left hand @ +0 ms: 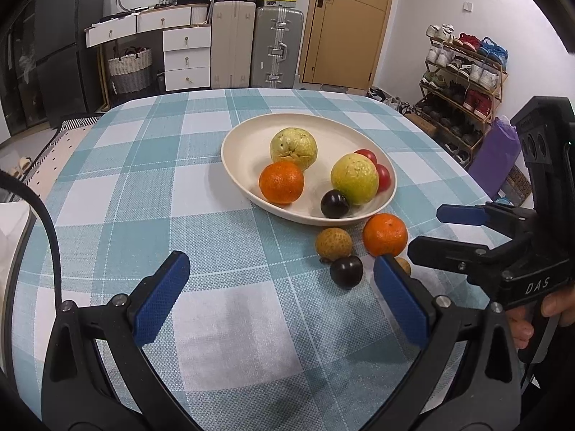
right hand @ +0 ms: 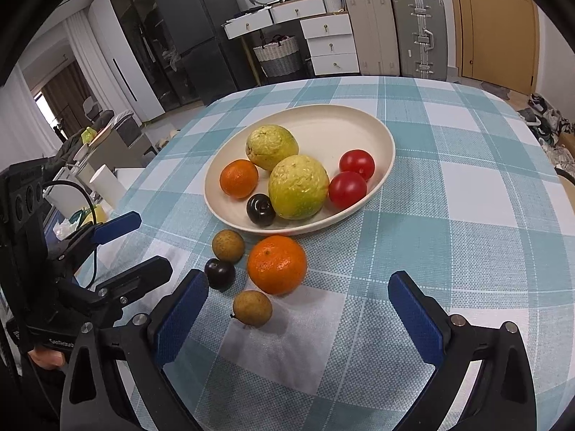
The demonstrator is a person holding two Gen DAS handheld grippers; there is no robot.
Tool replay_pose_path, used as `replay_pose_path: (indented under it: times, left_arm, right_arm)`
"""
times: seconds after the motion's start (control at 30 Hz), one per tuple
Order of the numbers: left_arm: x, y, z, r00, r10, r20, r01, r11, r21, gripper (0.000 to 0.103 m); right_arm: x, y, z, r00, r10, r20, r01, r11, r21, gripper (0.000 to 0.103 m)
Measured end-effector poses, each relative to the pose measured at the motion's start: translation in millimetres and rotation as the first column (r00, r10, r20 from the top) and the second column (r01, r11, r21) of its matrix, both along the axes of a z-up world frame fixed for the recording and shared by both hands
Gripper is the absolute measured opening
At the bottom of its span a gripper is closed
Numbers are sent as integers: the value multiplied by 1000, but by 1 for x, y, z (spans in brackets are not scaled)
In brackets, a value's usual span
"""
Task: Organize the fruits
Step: 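Withdraw both grippers from the plate toward the loose fruits, then close the right gripper around the orange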
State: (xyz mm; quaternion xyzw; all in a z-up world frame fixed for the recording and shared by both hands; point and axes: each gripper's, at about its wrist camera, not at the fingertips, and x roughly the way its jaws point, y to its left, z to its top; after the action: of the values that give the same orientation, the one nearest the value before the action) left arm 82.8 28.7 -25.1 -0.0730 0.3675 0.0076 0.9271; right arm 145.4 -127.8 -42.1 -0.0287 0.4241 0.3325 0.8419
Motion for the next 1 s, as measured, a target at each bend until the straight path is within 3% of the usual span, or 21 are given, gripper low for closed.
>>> replay_pose_path:
  times: [0.17, 0.3, 0.7, 1.0]
  left_arm:
    - [3, 1, -2, 1000, 2, -7, -2, 1000, 5, 102]
    - [4, 3, -4, 1000, 7, -11, -7, 1000, 2, 102]
    - [7, 8, -8, 999, 24, -25, -25, 1000, -4, 102]
    - [7, 10, -9, 999, 28, -27, -28, 1000, -9, 102]
  right_arm:
    - [3, 7, -2, 1000, 14, -4, -14, 1000, 0, 98]
    - [4, 14, -5, 999, 36, -18, -36, 999, -7, 84]
    - [7, 21, -10, 997, 58, -42, -58, 998, -1, 75]
    - [9, 28, -14, 996, 73, -54, -74, 997, -3, 58]
